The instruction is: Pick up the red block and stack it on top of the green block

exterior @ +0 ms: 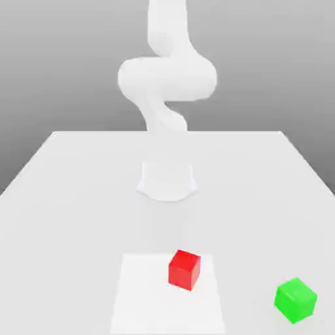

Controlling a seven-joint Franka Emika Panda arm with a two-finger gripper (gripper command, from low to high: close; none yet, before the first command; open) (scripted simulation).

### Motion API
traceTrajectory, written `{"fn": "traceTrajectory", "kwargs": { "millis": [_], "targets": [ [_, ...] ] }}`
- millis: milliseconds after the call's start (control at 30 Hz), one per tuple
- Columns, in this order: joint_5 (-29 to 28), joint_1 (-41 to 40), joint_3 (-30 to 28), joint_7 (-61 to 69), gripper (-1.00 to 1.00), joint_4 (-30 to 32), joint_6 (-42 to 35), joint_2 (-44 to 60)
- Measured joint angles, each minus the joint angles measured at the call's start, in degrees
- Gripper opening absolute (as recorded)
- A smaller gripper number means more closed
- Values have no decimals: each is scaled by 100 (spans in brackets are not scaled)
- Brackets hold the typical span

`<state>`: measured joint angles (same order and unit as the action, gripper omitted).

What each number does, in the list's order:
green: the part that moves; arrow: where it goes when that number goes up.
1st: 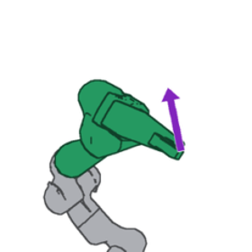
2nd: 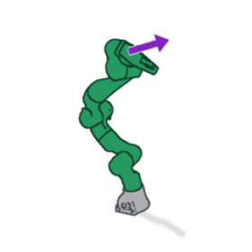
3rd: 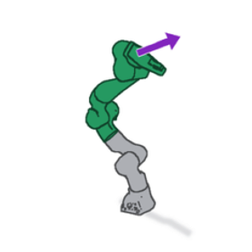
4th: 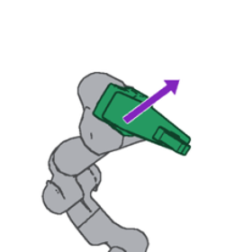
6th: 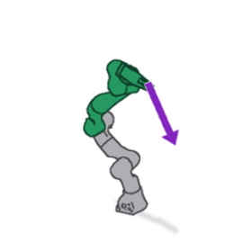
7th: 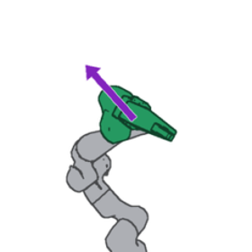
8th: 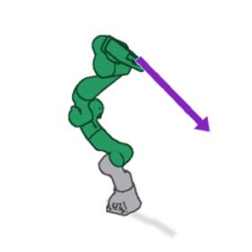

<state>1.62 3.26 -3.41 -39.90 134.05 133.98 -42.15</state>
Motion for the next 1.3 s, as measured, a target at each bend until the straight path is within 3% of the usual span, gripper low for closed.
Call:
{"fn": "traceTrajectory", "kwargs": {
  "millis": [500, 767, 1000, 1300],
  "targets": [
    [882, 1584, -1260, 3501, 0, 1355, 1300, 2405],
    [804, 1924, -1337, 4948, 0, 2081, 2025, 3543],
    [-104, 1857, -1338, 5406, 0, 2590, 2630, 4201],
    [373, 1800, -1136, 5833, 0, 2448, 3176, 4856]
  ]
}}
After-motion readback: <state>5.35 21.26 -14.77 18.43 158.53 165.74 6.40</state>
